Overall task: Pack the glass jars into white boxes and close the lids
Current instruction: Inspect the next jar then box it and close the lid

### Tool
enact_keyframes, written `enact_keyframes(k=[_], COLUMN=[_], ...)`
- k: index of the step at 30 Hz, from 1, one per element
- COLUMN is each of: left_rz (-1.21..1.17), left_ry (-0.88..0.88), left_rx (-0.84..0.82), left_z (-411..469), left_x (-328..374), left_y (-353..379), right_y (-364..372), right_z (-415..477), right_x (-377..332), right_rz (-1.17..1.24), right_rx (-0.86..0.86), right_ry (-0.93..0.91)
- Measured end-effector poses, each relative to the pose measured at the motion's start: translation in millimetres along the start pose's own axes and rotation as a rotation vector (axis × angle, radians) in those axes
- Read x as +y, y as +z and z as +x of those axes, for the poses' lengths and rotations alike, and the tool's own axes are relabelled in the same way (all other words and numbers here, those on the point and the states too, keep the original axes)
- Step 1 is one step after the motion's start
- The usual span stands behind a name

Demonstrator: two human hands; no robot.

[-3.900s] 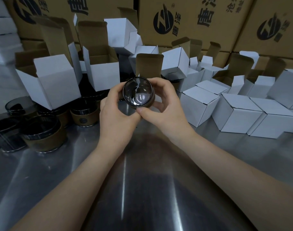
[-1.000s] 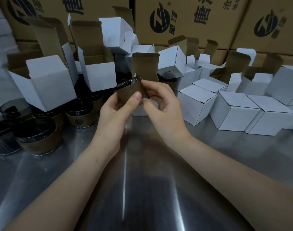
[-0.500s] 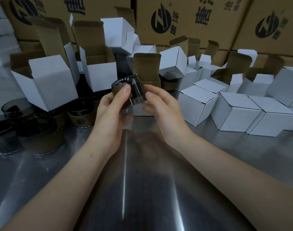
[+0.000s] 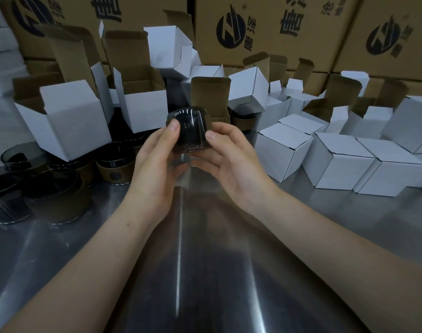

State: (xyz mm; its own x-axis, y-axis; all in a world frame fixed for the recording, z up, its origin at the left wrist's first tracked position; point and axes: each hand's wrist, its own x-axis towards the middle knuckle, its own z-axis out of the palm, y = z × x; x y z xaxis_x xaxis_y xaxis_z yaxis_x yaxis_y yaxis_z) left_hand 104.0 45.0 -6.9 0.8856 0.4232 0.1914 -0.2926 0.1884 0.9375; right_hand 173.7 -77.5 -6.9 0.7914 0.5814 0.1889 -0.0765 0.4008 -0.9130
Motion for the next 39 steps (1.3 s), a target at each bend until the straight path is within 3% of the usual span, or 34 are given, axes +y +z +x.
enact_keyframes(k=[7, 16, 26, 33, 39], left_rz=[-0.003, 0.326, 0.360, 0.288, 0.077], left_ry=[0.021, 0.255, 0.340, 0.269, 0.054], left_rx=[0.145, -0.005, -0.017, -0.007, -0.028], left_z=[2.0, -3.2, -1.2, -1.4, -1.1], left_x=[-2.3, -7.8, -10.7, -11.8, -12.3], left_y=[-1.8, 3.3, 2.8, 3.4, 2.5], right_y=[-0.5, -5.9, -6.0, -5.6, -0.5], right_z=[2.7, 3.7, 3.1, -0.1, -1.0], right_x=[3.0, 7.4, 11.5, 9.5, 9.2], right_rz=[-0.157, -0.428, -0.652, -0.725, -0.591], right_rx=[0.076, 0.095, 0.080, 0.017, 0.052], right_ry=[-0.082, -0.282, -0.511, -0.473, -0.374])
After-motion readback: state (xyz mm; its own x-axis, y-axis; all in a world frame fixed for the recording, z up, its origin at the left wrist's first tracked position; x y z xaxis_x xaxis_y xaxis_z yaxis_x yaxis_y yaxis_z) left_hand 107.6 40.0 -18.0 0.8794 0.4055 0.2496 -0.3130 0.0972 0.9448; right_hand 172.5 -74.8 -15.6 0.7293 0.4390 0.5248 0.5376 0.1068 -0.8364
